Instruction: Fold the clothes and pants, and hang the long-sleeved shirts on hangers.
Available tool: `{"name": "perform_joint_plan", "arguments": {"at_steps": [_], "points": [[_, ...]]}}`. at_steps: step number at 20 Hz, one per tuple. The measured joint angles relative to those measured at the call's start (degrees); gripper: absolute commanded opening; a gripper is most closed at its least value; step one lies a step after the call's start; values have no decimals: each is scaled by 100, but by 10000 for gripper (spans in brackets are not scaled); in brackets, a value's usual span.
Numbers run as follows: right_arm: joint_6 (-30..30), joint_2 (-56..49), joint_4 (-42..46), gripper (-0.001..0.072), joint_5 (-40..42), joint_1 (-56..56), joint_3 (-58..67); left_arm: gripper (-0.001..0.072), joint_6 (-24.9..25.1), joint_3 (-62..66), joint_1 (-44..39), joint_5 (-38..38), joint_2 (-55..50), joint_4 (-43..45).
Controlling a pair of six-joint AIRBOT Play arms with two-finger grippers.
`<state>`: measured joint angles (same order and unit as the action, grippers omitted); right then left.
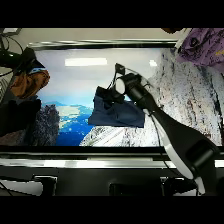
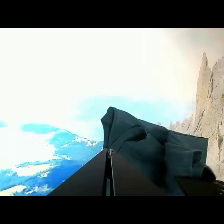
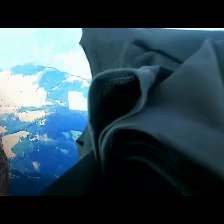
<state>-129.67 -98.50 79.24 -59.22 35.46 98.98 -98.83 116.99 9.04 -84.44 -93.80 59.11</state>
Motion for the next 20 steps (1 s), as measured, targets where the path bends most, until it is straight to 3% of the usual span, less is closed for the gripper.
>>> {"name": "perform_joint_plan", "arguments": {"at_steps": [3, 6, 7, 13, 20], "points": [[-160, -470, -44, 36, 363, 234, 0, 18, 50, -42, 74, -79, 37, 17], [-227, -756, -210, 422, 649, 317, 0, 18, 85, -74, 105, -136, 50, 39], [-184, -787, -273, 513, 693, 332, 0, 18, 92, -83, 109, -149, 52, 39], [422, -256, -531, 633, 212, -216, 258, 18, 120, -94, 118, -229, 52, 31], [2621, 708, -1318, 652, -1641, -3171, 313, 19, 125, -94, 120, -369, 94, -79]]}}
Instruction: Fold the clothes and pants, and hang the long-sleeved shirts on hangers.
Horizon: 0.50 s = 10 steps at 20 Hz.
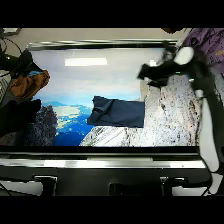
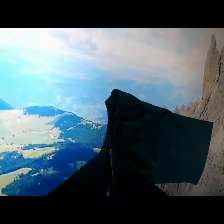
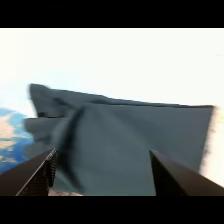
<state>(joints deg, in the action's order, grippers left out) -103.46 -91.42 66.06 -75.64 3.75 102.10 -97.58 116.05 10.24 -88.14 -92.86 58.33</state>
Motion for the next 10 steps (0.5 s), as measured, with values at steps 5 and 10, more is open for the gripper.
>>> {"name": "perform_joint_plan", "arguments": {"at_steps": [5, 10], "points": [[1733, 127, -1567, 649, -605, -1895, -1620, 19, 2, 0, -2, -72, 72, -28], [3132, -17, -2640, 642, -35, -2177, -3615, 19, 2, 0, -2, -105, 103, -31]]}}
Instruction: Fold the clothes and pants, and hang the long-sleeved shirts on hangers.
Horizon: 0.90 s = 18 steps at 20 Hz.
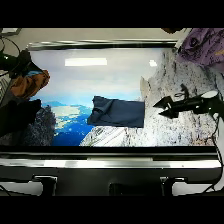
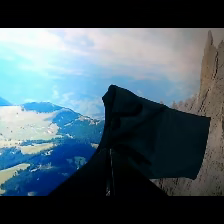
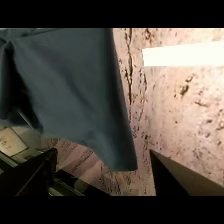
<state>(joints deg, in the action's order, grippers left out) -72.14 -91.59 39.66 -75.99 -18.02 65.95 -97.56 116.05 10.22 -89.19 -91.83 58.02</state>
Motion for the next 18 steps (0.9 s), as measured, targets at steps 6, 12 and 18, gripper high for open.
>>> {"name": "perform_joint_plan", "arguments": {"at_steps": [6, 12, 18], "points": [[879, -457, -776, 494, 767, 507, -719, 19, -2, 0, 0, -2, 4, 0], [1088, -566, -1099, 26, 1497, 1010, -798, 19, -2, 0, 0, -2, 4, 0], [391, -560, -1021, 25, 1296, 1010, 402, 19, 0, -2, 0, -2, 4, 4]]}}
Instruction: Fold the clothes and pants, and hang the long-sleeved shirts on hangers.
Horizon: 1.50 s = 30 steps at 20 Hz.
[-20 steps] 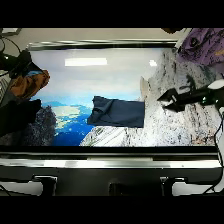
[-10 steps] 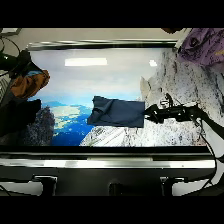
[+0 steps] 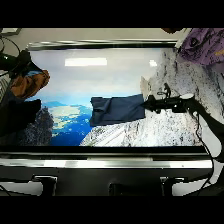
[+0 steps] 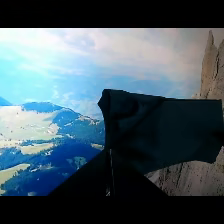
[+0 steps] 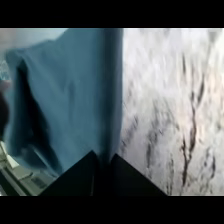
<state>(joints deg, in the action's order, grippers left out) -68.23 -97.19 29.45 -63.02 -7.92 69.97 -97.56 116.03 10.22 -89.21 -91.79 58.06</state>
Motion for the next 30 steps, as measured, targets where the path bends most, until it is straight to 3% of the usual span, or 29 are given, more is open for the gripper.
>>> {"name": "perform_joint_plan", "arguments": {"at_steps": [6, 15, 20, 25, 30], "points": [[-1775, -28, 1165, 25, -251, -315, 2011, 19, 0, 0, 2, -22, 0, 0], [-3589, -7, 1937, 25, -302, -1569, 3781, 19, -2, 0, 0, -210, 0, 0], [-4232, 109, 2590, 24, -308, -2247, 4019, 19, -2, 0, 0, -400, 0, 0], [-4719, 212, 4068, 23, -1176, -2651, 4015, 19, -2, 0, 0, -529, 0, 0], [-4889, 726, 5348, 24, -1620, -2739, 2977, 19, -2, 0, 0, -568, 0, 0]]}}
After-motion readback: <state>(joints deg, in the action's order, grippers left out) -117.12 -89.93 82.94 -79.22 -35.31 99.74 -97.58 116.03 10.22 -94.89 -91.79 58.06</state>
